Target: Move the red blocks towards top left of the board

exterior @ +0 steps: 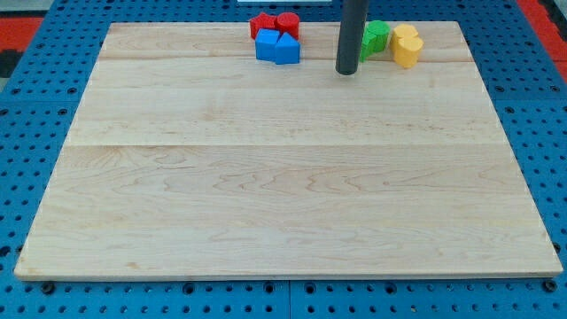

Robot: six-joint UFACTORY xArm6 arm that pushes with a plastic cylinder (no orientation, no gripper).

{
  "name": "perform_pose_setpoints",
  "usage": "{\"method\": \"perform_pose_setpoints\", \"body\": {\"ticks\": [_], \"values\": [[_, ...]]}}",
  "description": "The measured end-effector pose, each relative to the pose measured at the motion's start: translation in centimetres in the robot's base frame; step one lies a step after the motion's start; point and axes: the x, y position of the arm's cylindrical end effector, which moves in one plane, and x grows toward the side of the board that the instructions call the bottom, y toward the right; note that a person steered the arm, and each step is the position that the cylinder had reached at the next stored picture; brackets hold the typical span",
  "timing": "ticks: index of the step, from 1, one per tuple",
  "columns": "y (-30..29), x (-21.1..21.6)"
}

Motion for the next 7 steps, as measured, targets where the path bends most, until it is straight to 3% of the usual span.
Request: {"method": "perform_pose_setpoints", "body": {"ticks": [1, 4, 7], "values": [[0.3, 0.0], [0.0, -10.2], [-5.1, -10.7]]}}
